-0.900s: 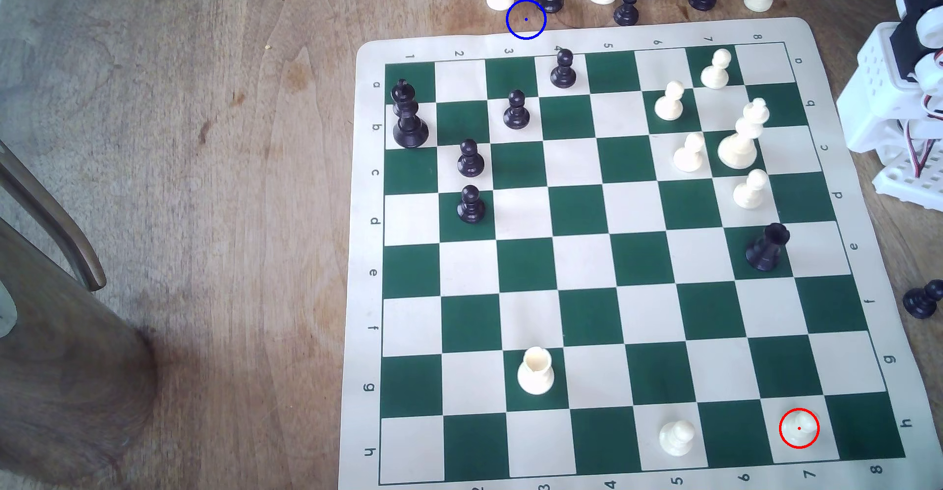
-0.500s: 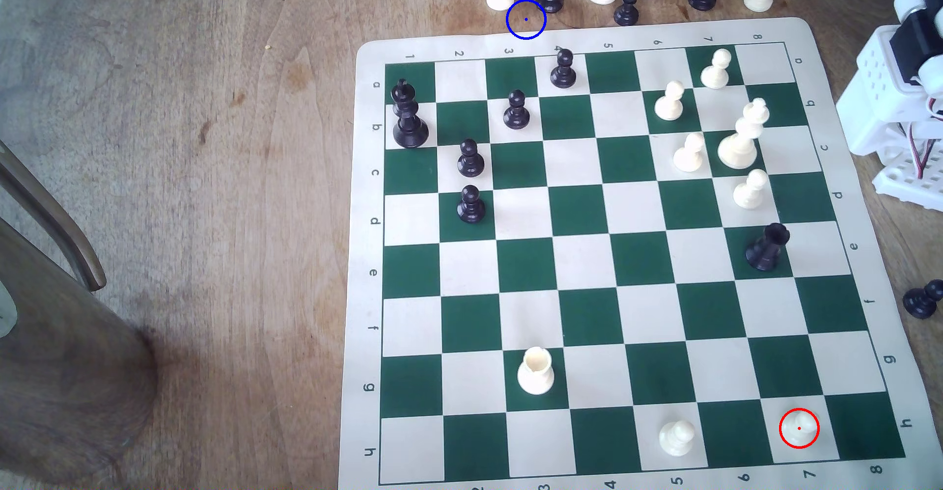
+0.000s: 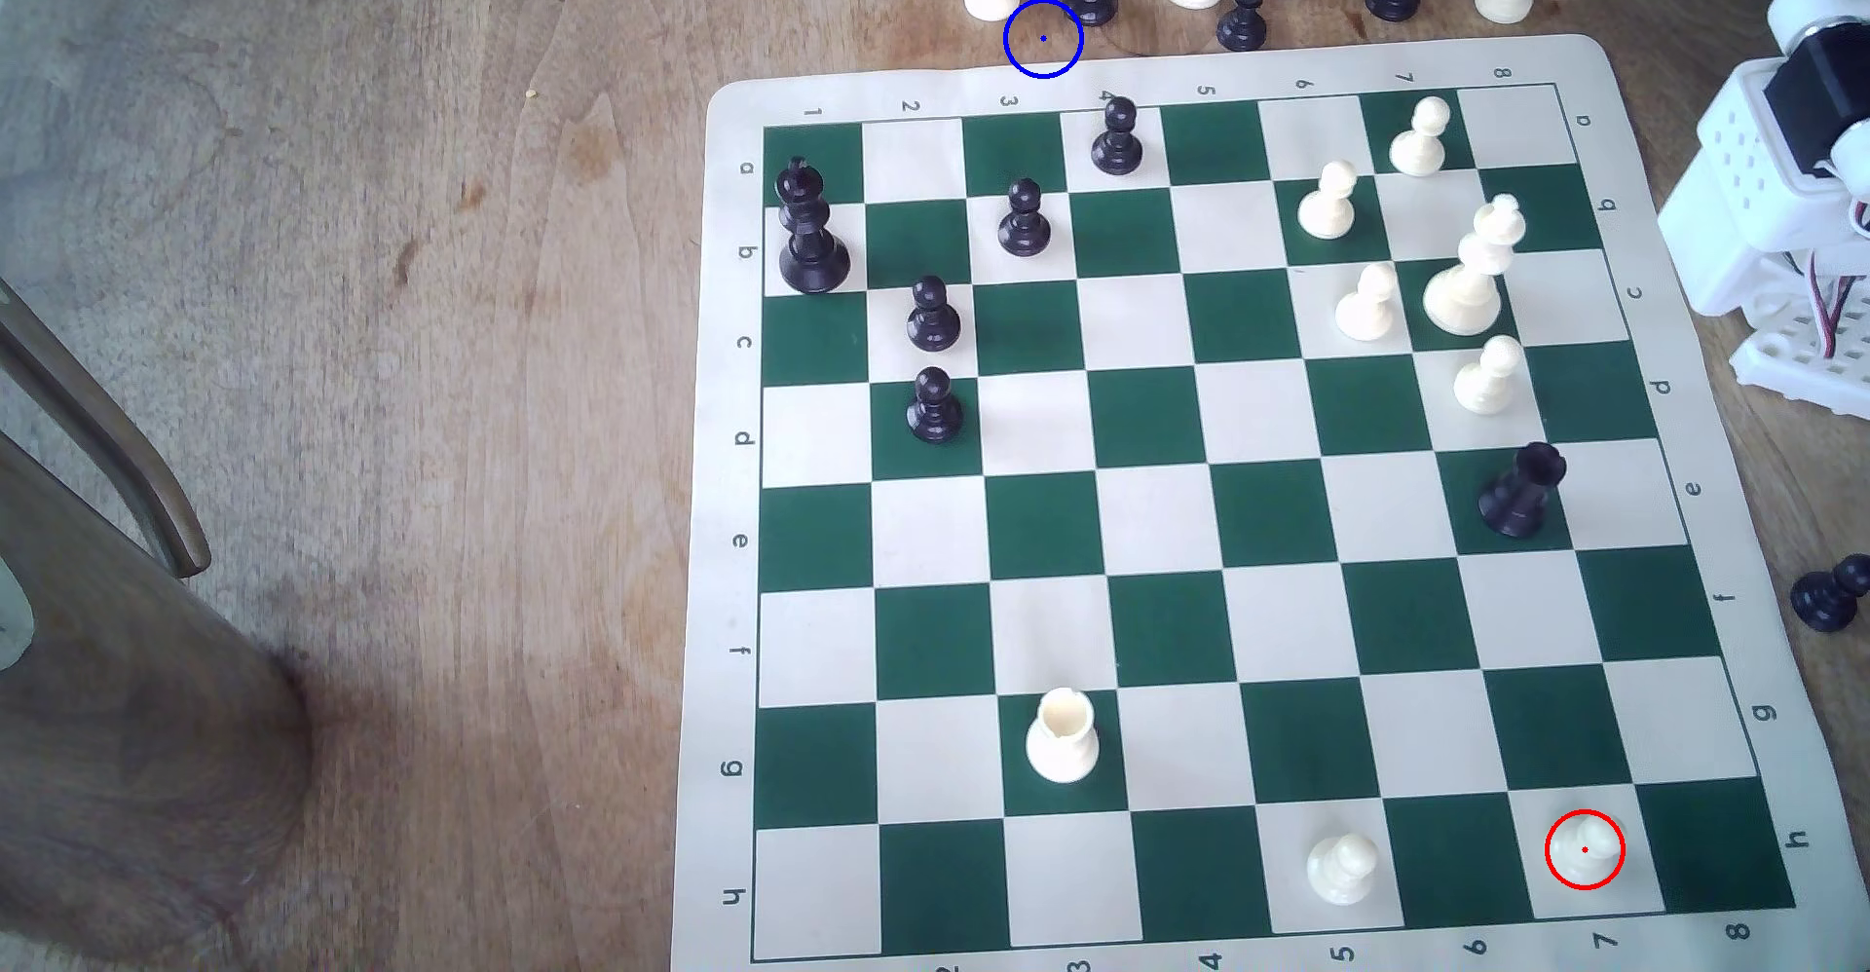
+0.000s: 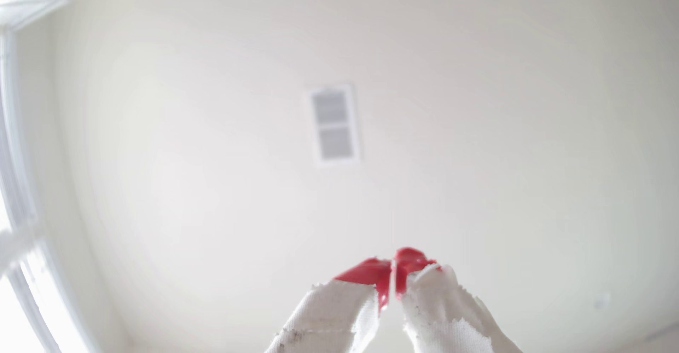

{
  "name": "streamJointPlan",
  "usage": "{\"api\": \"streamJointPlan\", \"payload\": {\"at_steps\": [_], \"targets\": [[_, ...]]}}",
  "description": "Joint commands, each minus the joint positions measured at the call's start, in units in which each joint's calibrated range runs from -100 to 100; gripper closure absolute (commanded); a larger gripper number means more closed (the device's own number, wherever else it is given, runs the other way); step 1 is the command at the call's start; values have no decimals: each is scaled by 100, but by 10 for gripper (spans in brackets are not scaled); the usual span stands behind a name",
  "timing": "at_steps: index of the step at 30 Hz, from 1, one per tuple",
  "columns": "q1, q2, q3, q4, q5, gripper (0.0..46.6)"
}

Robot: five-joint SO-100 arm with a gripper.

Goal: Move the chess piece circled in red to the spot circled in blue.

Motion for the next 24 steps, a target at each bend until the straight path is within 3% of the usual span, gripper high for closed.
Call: {"api": "streamJointPlan", "payload": {"at_steps": [1, 9, 13, 16, 18, 22, 24], "targets": [[-219, 14, -424, 822, 44, 464], [-391, 14, -506, 1240, 15, 464], [-399, 31, -768, 2796, 5, 464], [-844, 39, -1657, 5351, 0, 464], [-1431, 379, -2210, 6662, -10, 464], [-1744, 897, -2727, 7817, -73, 465], [-2213, 1245, -3416, 8963, -117, 465]]}}
